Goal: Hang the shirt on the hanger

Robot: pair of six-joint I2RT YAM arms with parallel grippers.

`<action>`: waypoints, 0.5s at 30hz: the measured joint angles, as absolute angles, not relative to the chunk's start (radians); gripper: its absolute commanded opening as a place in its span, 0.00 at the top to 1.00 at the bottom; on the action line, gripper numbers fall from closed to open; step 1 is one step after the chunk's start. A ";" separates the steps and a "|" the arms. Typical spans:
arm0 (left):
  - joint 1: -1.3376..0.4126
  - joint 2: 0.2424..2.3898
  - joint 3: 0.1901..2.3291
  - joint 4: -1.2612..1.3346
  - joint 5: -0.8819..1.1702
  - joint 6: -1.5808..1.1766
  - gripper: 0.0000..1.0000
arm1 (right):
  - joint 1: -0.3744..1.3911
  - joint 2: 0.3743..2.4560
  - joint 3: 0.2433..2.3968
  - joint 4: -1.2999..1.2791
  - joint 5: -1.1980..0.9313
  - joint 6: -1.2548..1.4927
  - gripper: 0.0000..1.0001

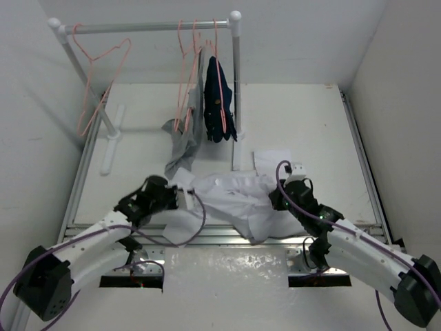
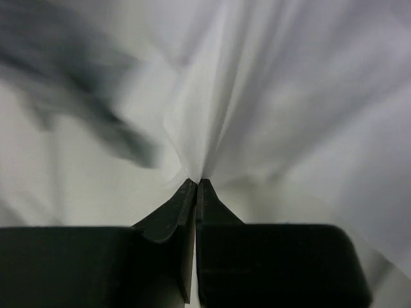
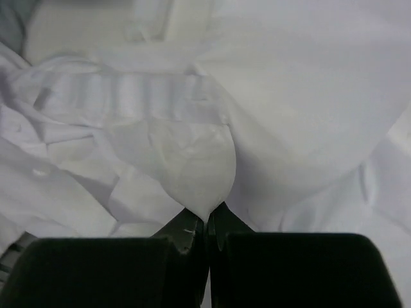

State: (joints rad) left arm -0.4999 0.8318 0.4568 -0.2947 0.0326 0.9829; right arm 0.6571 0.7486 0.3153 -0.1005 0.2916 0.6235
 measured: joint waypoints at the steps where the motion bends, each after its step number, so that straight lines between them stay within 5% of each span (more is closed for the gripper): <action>1: -0.509 0.852 0.353 -0.252 0.026 1.024 1.00 | 0.658 0.746 0.263 -0.105 0.286 0.675 0.99; 4: -0.521 0.858 0.170 -0.218 -0.029 1.134 1.00 | 0.661 0.722 0.189 -0.138 0.286 0.768 0.95; 7: -0.521 0.834 0.169 -0.173 -0.043 1.151 1.00 | 0.660 0.688 0.179 -0.152 0.287 0.797 0.75; 12: -0.516 0.803 0.205 -0.212 -0.044 1.121 0.85 | 0.657 0.698 0.236 -0.200 0.261 0.667 0.39; 15: -0.516 0.789 0.246 -0.245 -0.040 1.089 0.73 | 0.656 0.764 0.350 -0.248 0.224 0.562 0.26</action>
